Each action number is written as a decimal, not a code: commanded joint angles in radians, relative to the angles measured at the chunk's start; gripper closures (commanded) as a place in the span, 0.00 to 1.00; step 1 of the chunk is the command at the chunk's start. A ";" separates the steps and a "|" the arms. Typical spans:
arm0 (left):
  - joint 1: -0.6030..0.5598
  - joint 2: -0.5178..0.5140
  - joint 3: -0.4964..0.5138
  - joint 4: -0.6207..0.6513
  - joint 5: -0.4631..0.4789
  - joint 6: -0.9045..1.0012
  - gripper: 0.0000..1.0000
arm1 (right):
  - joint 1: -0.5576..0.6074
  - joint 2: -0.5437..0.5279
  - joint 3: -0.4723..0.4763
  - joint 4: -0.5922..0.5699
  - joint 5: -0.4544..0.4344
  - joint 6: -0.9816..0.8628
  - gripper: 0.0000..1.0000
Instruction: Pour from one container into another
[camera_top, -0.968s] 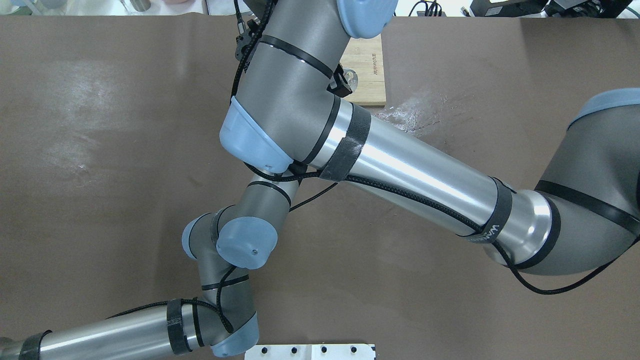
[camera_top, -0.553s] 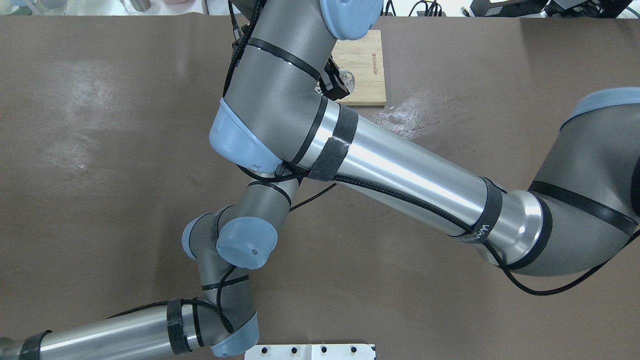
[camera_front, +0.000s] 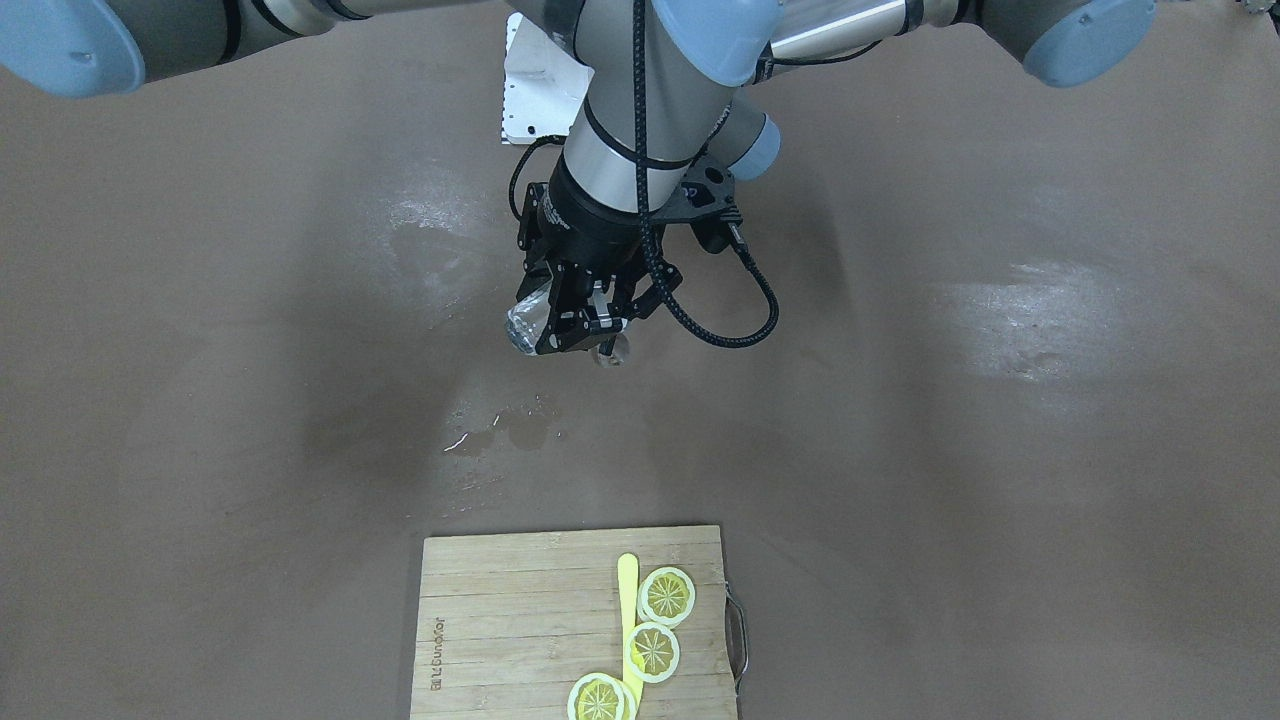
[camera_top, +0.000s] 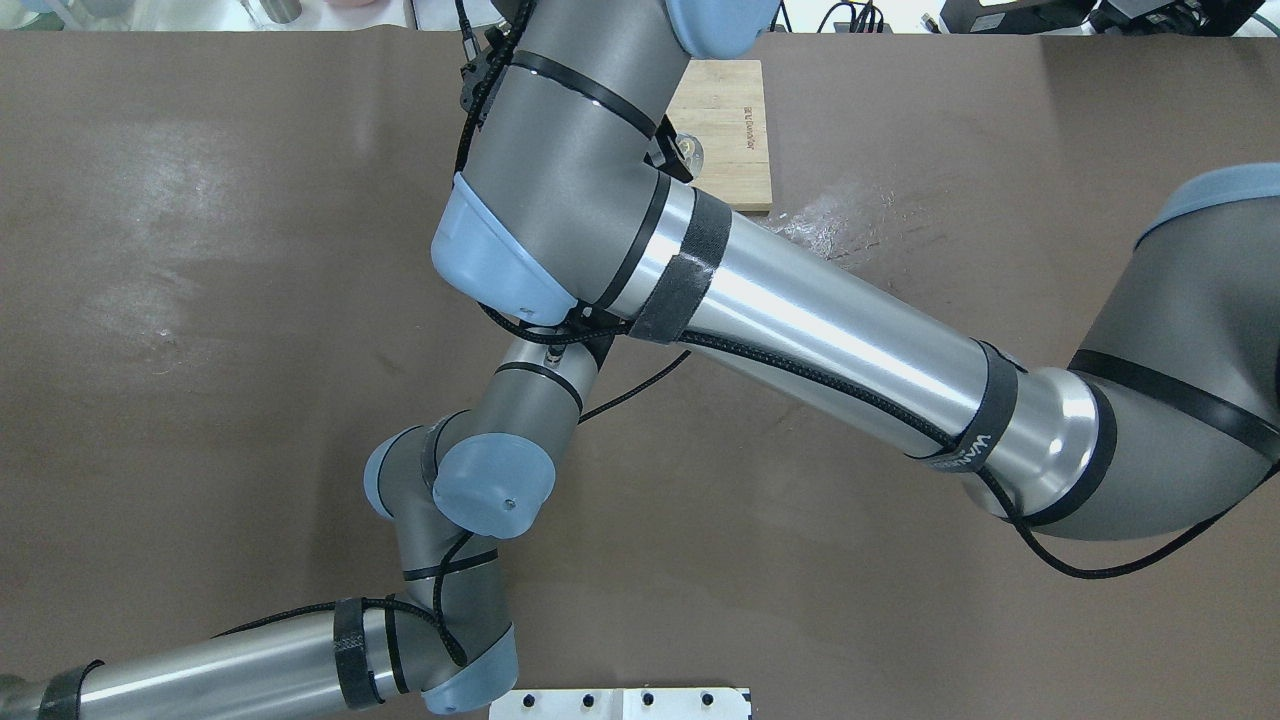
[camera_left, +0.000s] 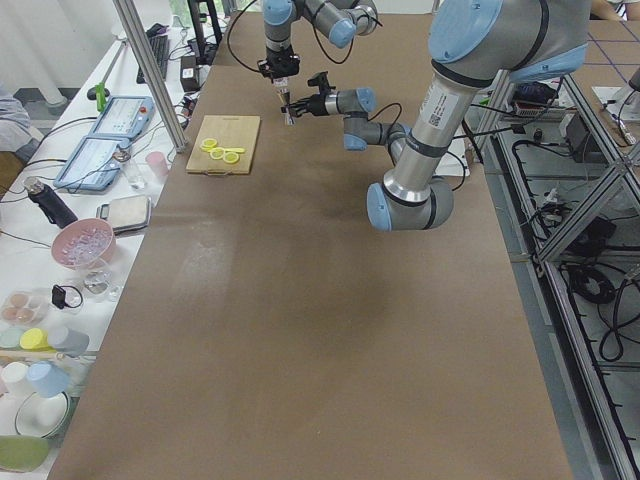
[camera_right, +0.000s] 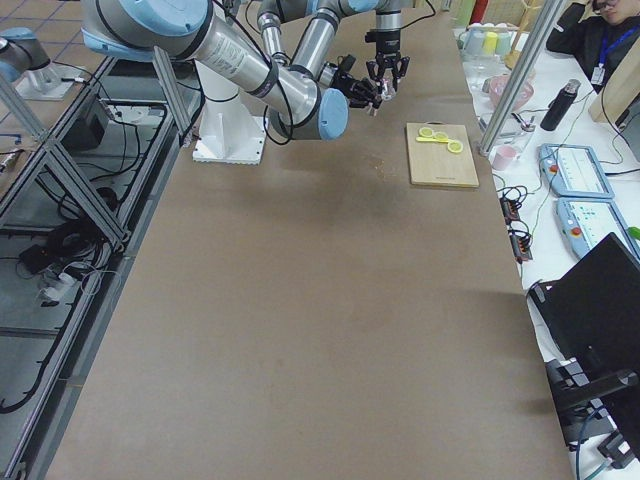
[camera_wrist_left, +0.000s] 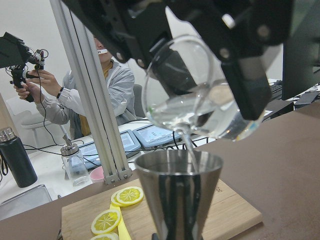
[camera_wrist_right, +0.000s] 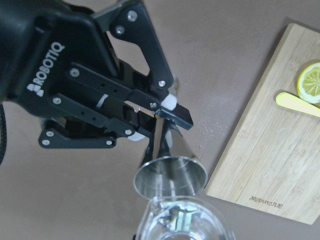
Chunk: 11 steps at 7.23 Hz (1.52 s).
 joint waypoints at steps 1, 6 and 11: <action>0.000 0.000 0.000 0.000 0.000 0.000 1.00 | 0.040 -0.020 0.012 0.065 0.082 0.001 1.00; 0.000 0.000 0.000 0.000 0.000 0.000 1.00 | 0.200 -0.149 0.147 0.155 0.308 0.003 1.00; -0.001 0.015 -0.005 -0.020 -0.002 0.000 1.00 | 0.258 -0.507 0.426 0.429 0.460 0.217 1.00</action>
